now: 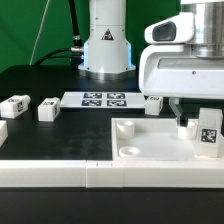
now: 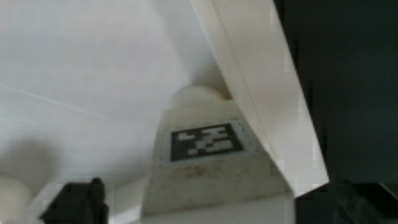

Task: Assemble one leg

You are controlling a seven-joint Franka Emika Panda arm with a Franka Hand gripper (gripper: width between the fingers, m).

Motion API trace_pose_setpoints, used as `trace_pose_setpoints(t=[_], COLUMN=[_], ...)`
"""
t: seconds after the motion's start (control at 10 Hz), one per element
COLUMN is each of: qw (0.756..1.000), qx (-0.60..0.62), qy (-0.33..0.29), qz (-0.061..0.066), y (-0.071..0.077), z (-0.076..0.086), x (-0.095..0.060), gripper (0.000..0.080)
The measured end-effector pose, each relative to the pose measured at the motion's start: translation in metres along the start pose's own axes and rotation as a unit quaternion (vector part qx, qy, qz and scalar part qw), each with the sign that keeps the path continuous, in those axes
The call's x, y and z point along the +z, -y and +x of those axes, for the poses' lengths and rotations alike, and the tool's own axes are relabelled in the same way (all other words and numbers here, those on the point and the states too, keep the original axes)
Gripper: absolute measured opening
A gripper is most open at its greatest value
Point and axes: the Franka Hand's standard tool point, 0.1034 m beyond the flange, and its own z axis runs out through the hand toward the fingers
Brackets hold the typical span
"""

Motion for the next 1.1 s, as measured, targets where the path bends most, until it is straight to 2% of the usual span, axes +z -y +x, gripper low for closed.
trace_pose_setpoints(t=[0.1, 0.3, 0.4, 0.8, 1.1], qw=[0.999, 0.999, 0.999, 1.000, 0.987], qx=[-0.040, -0.046, -0.046, 0.004, 0.164], qy=[-0.001, -0.001, -0.001, -0.001, -0.002], qz=[-0.001, -0.002, -0.002, 0.000, 0.001], y=[-0.0004, -0.0010, -0.0017, -0.0034, -0.0045], z=[0.0004, 0.0007, 0.0010, 0.0019, 0.0026], x=[-0.0001, -0.0001, -0.0001, -0.0001, -0.0002], gripper=[0.0649, 0.0379, 0.0290, 0.0290, 0.0290])
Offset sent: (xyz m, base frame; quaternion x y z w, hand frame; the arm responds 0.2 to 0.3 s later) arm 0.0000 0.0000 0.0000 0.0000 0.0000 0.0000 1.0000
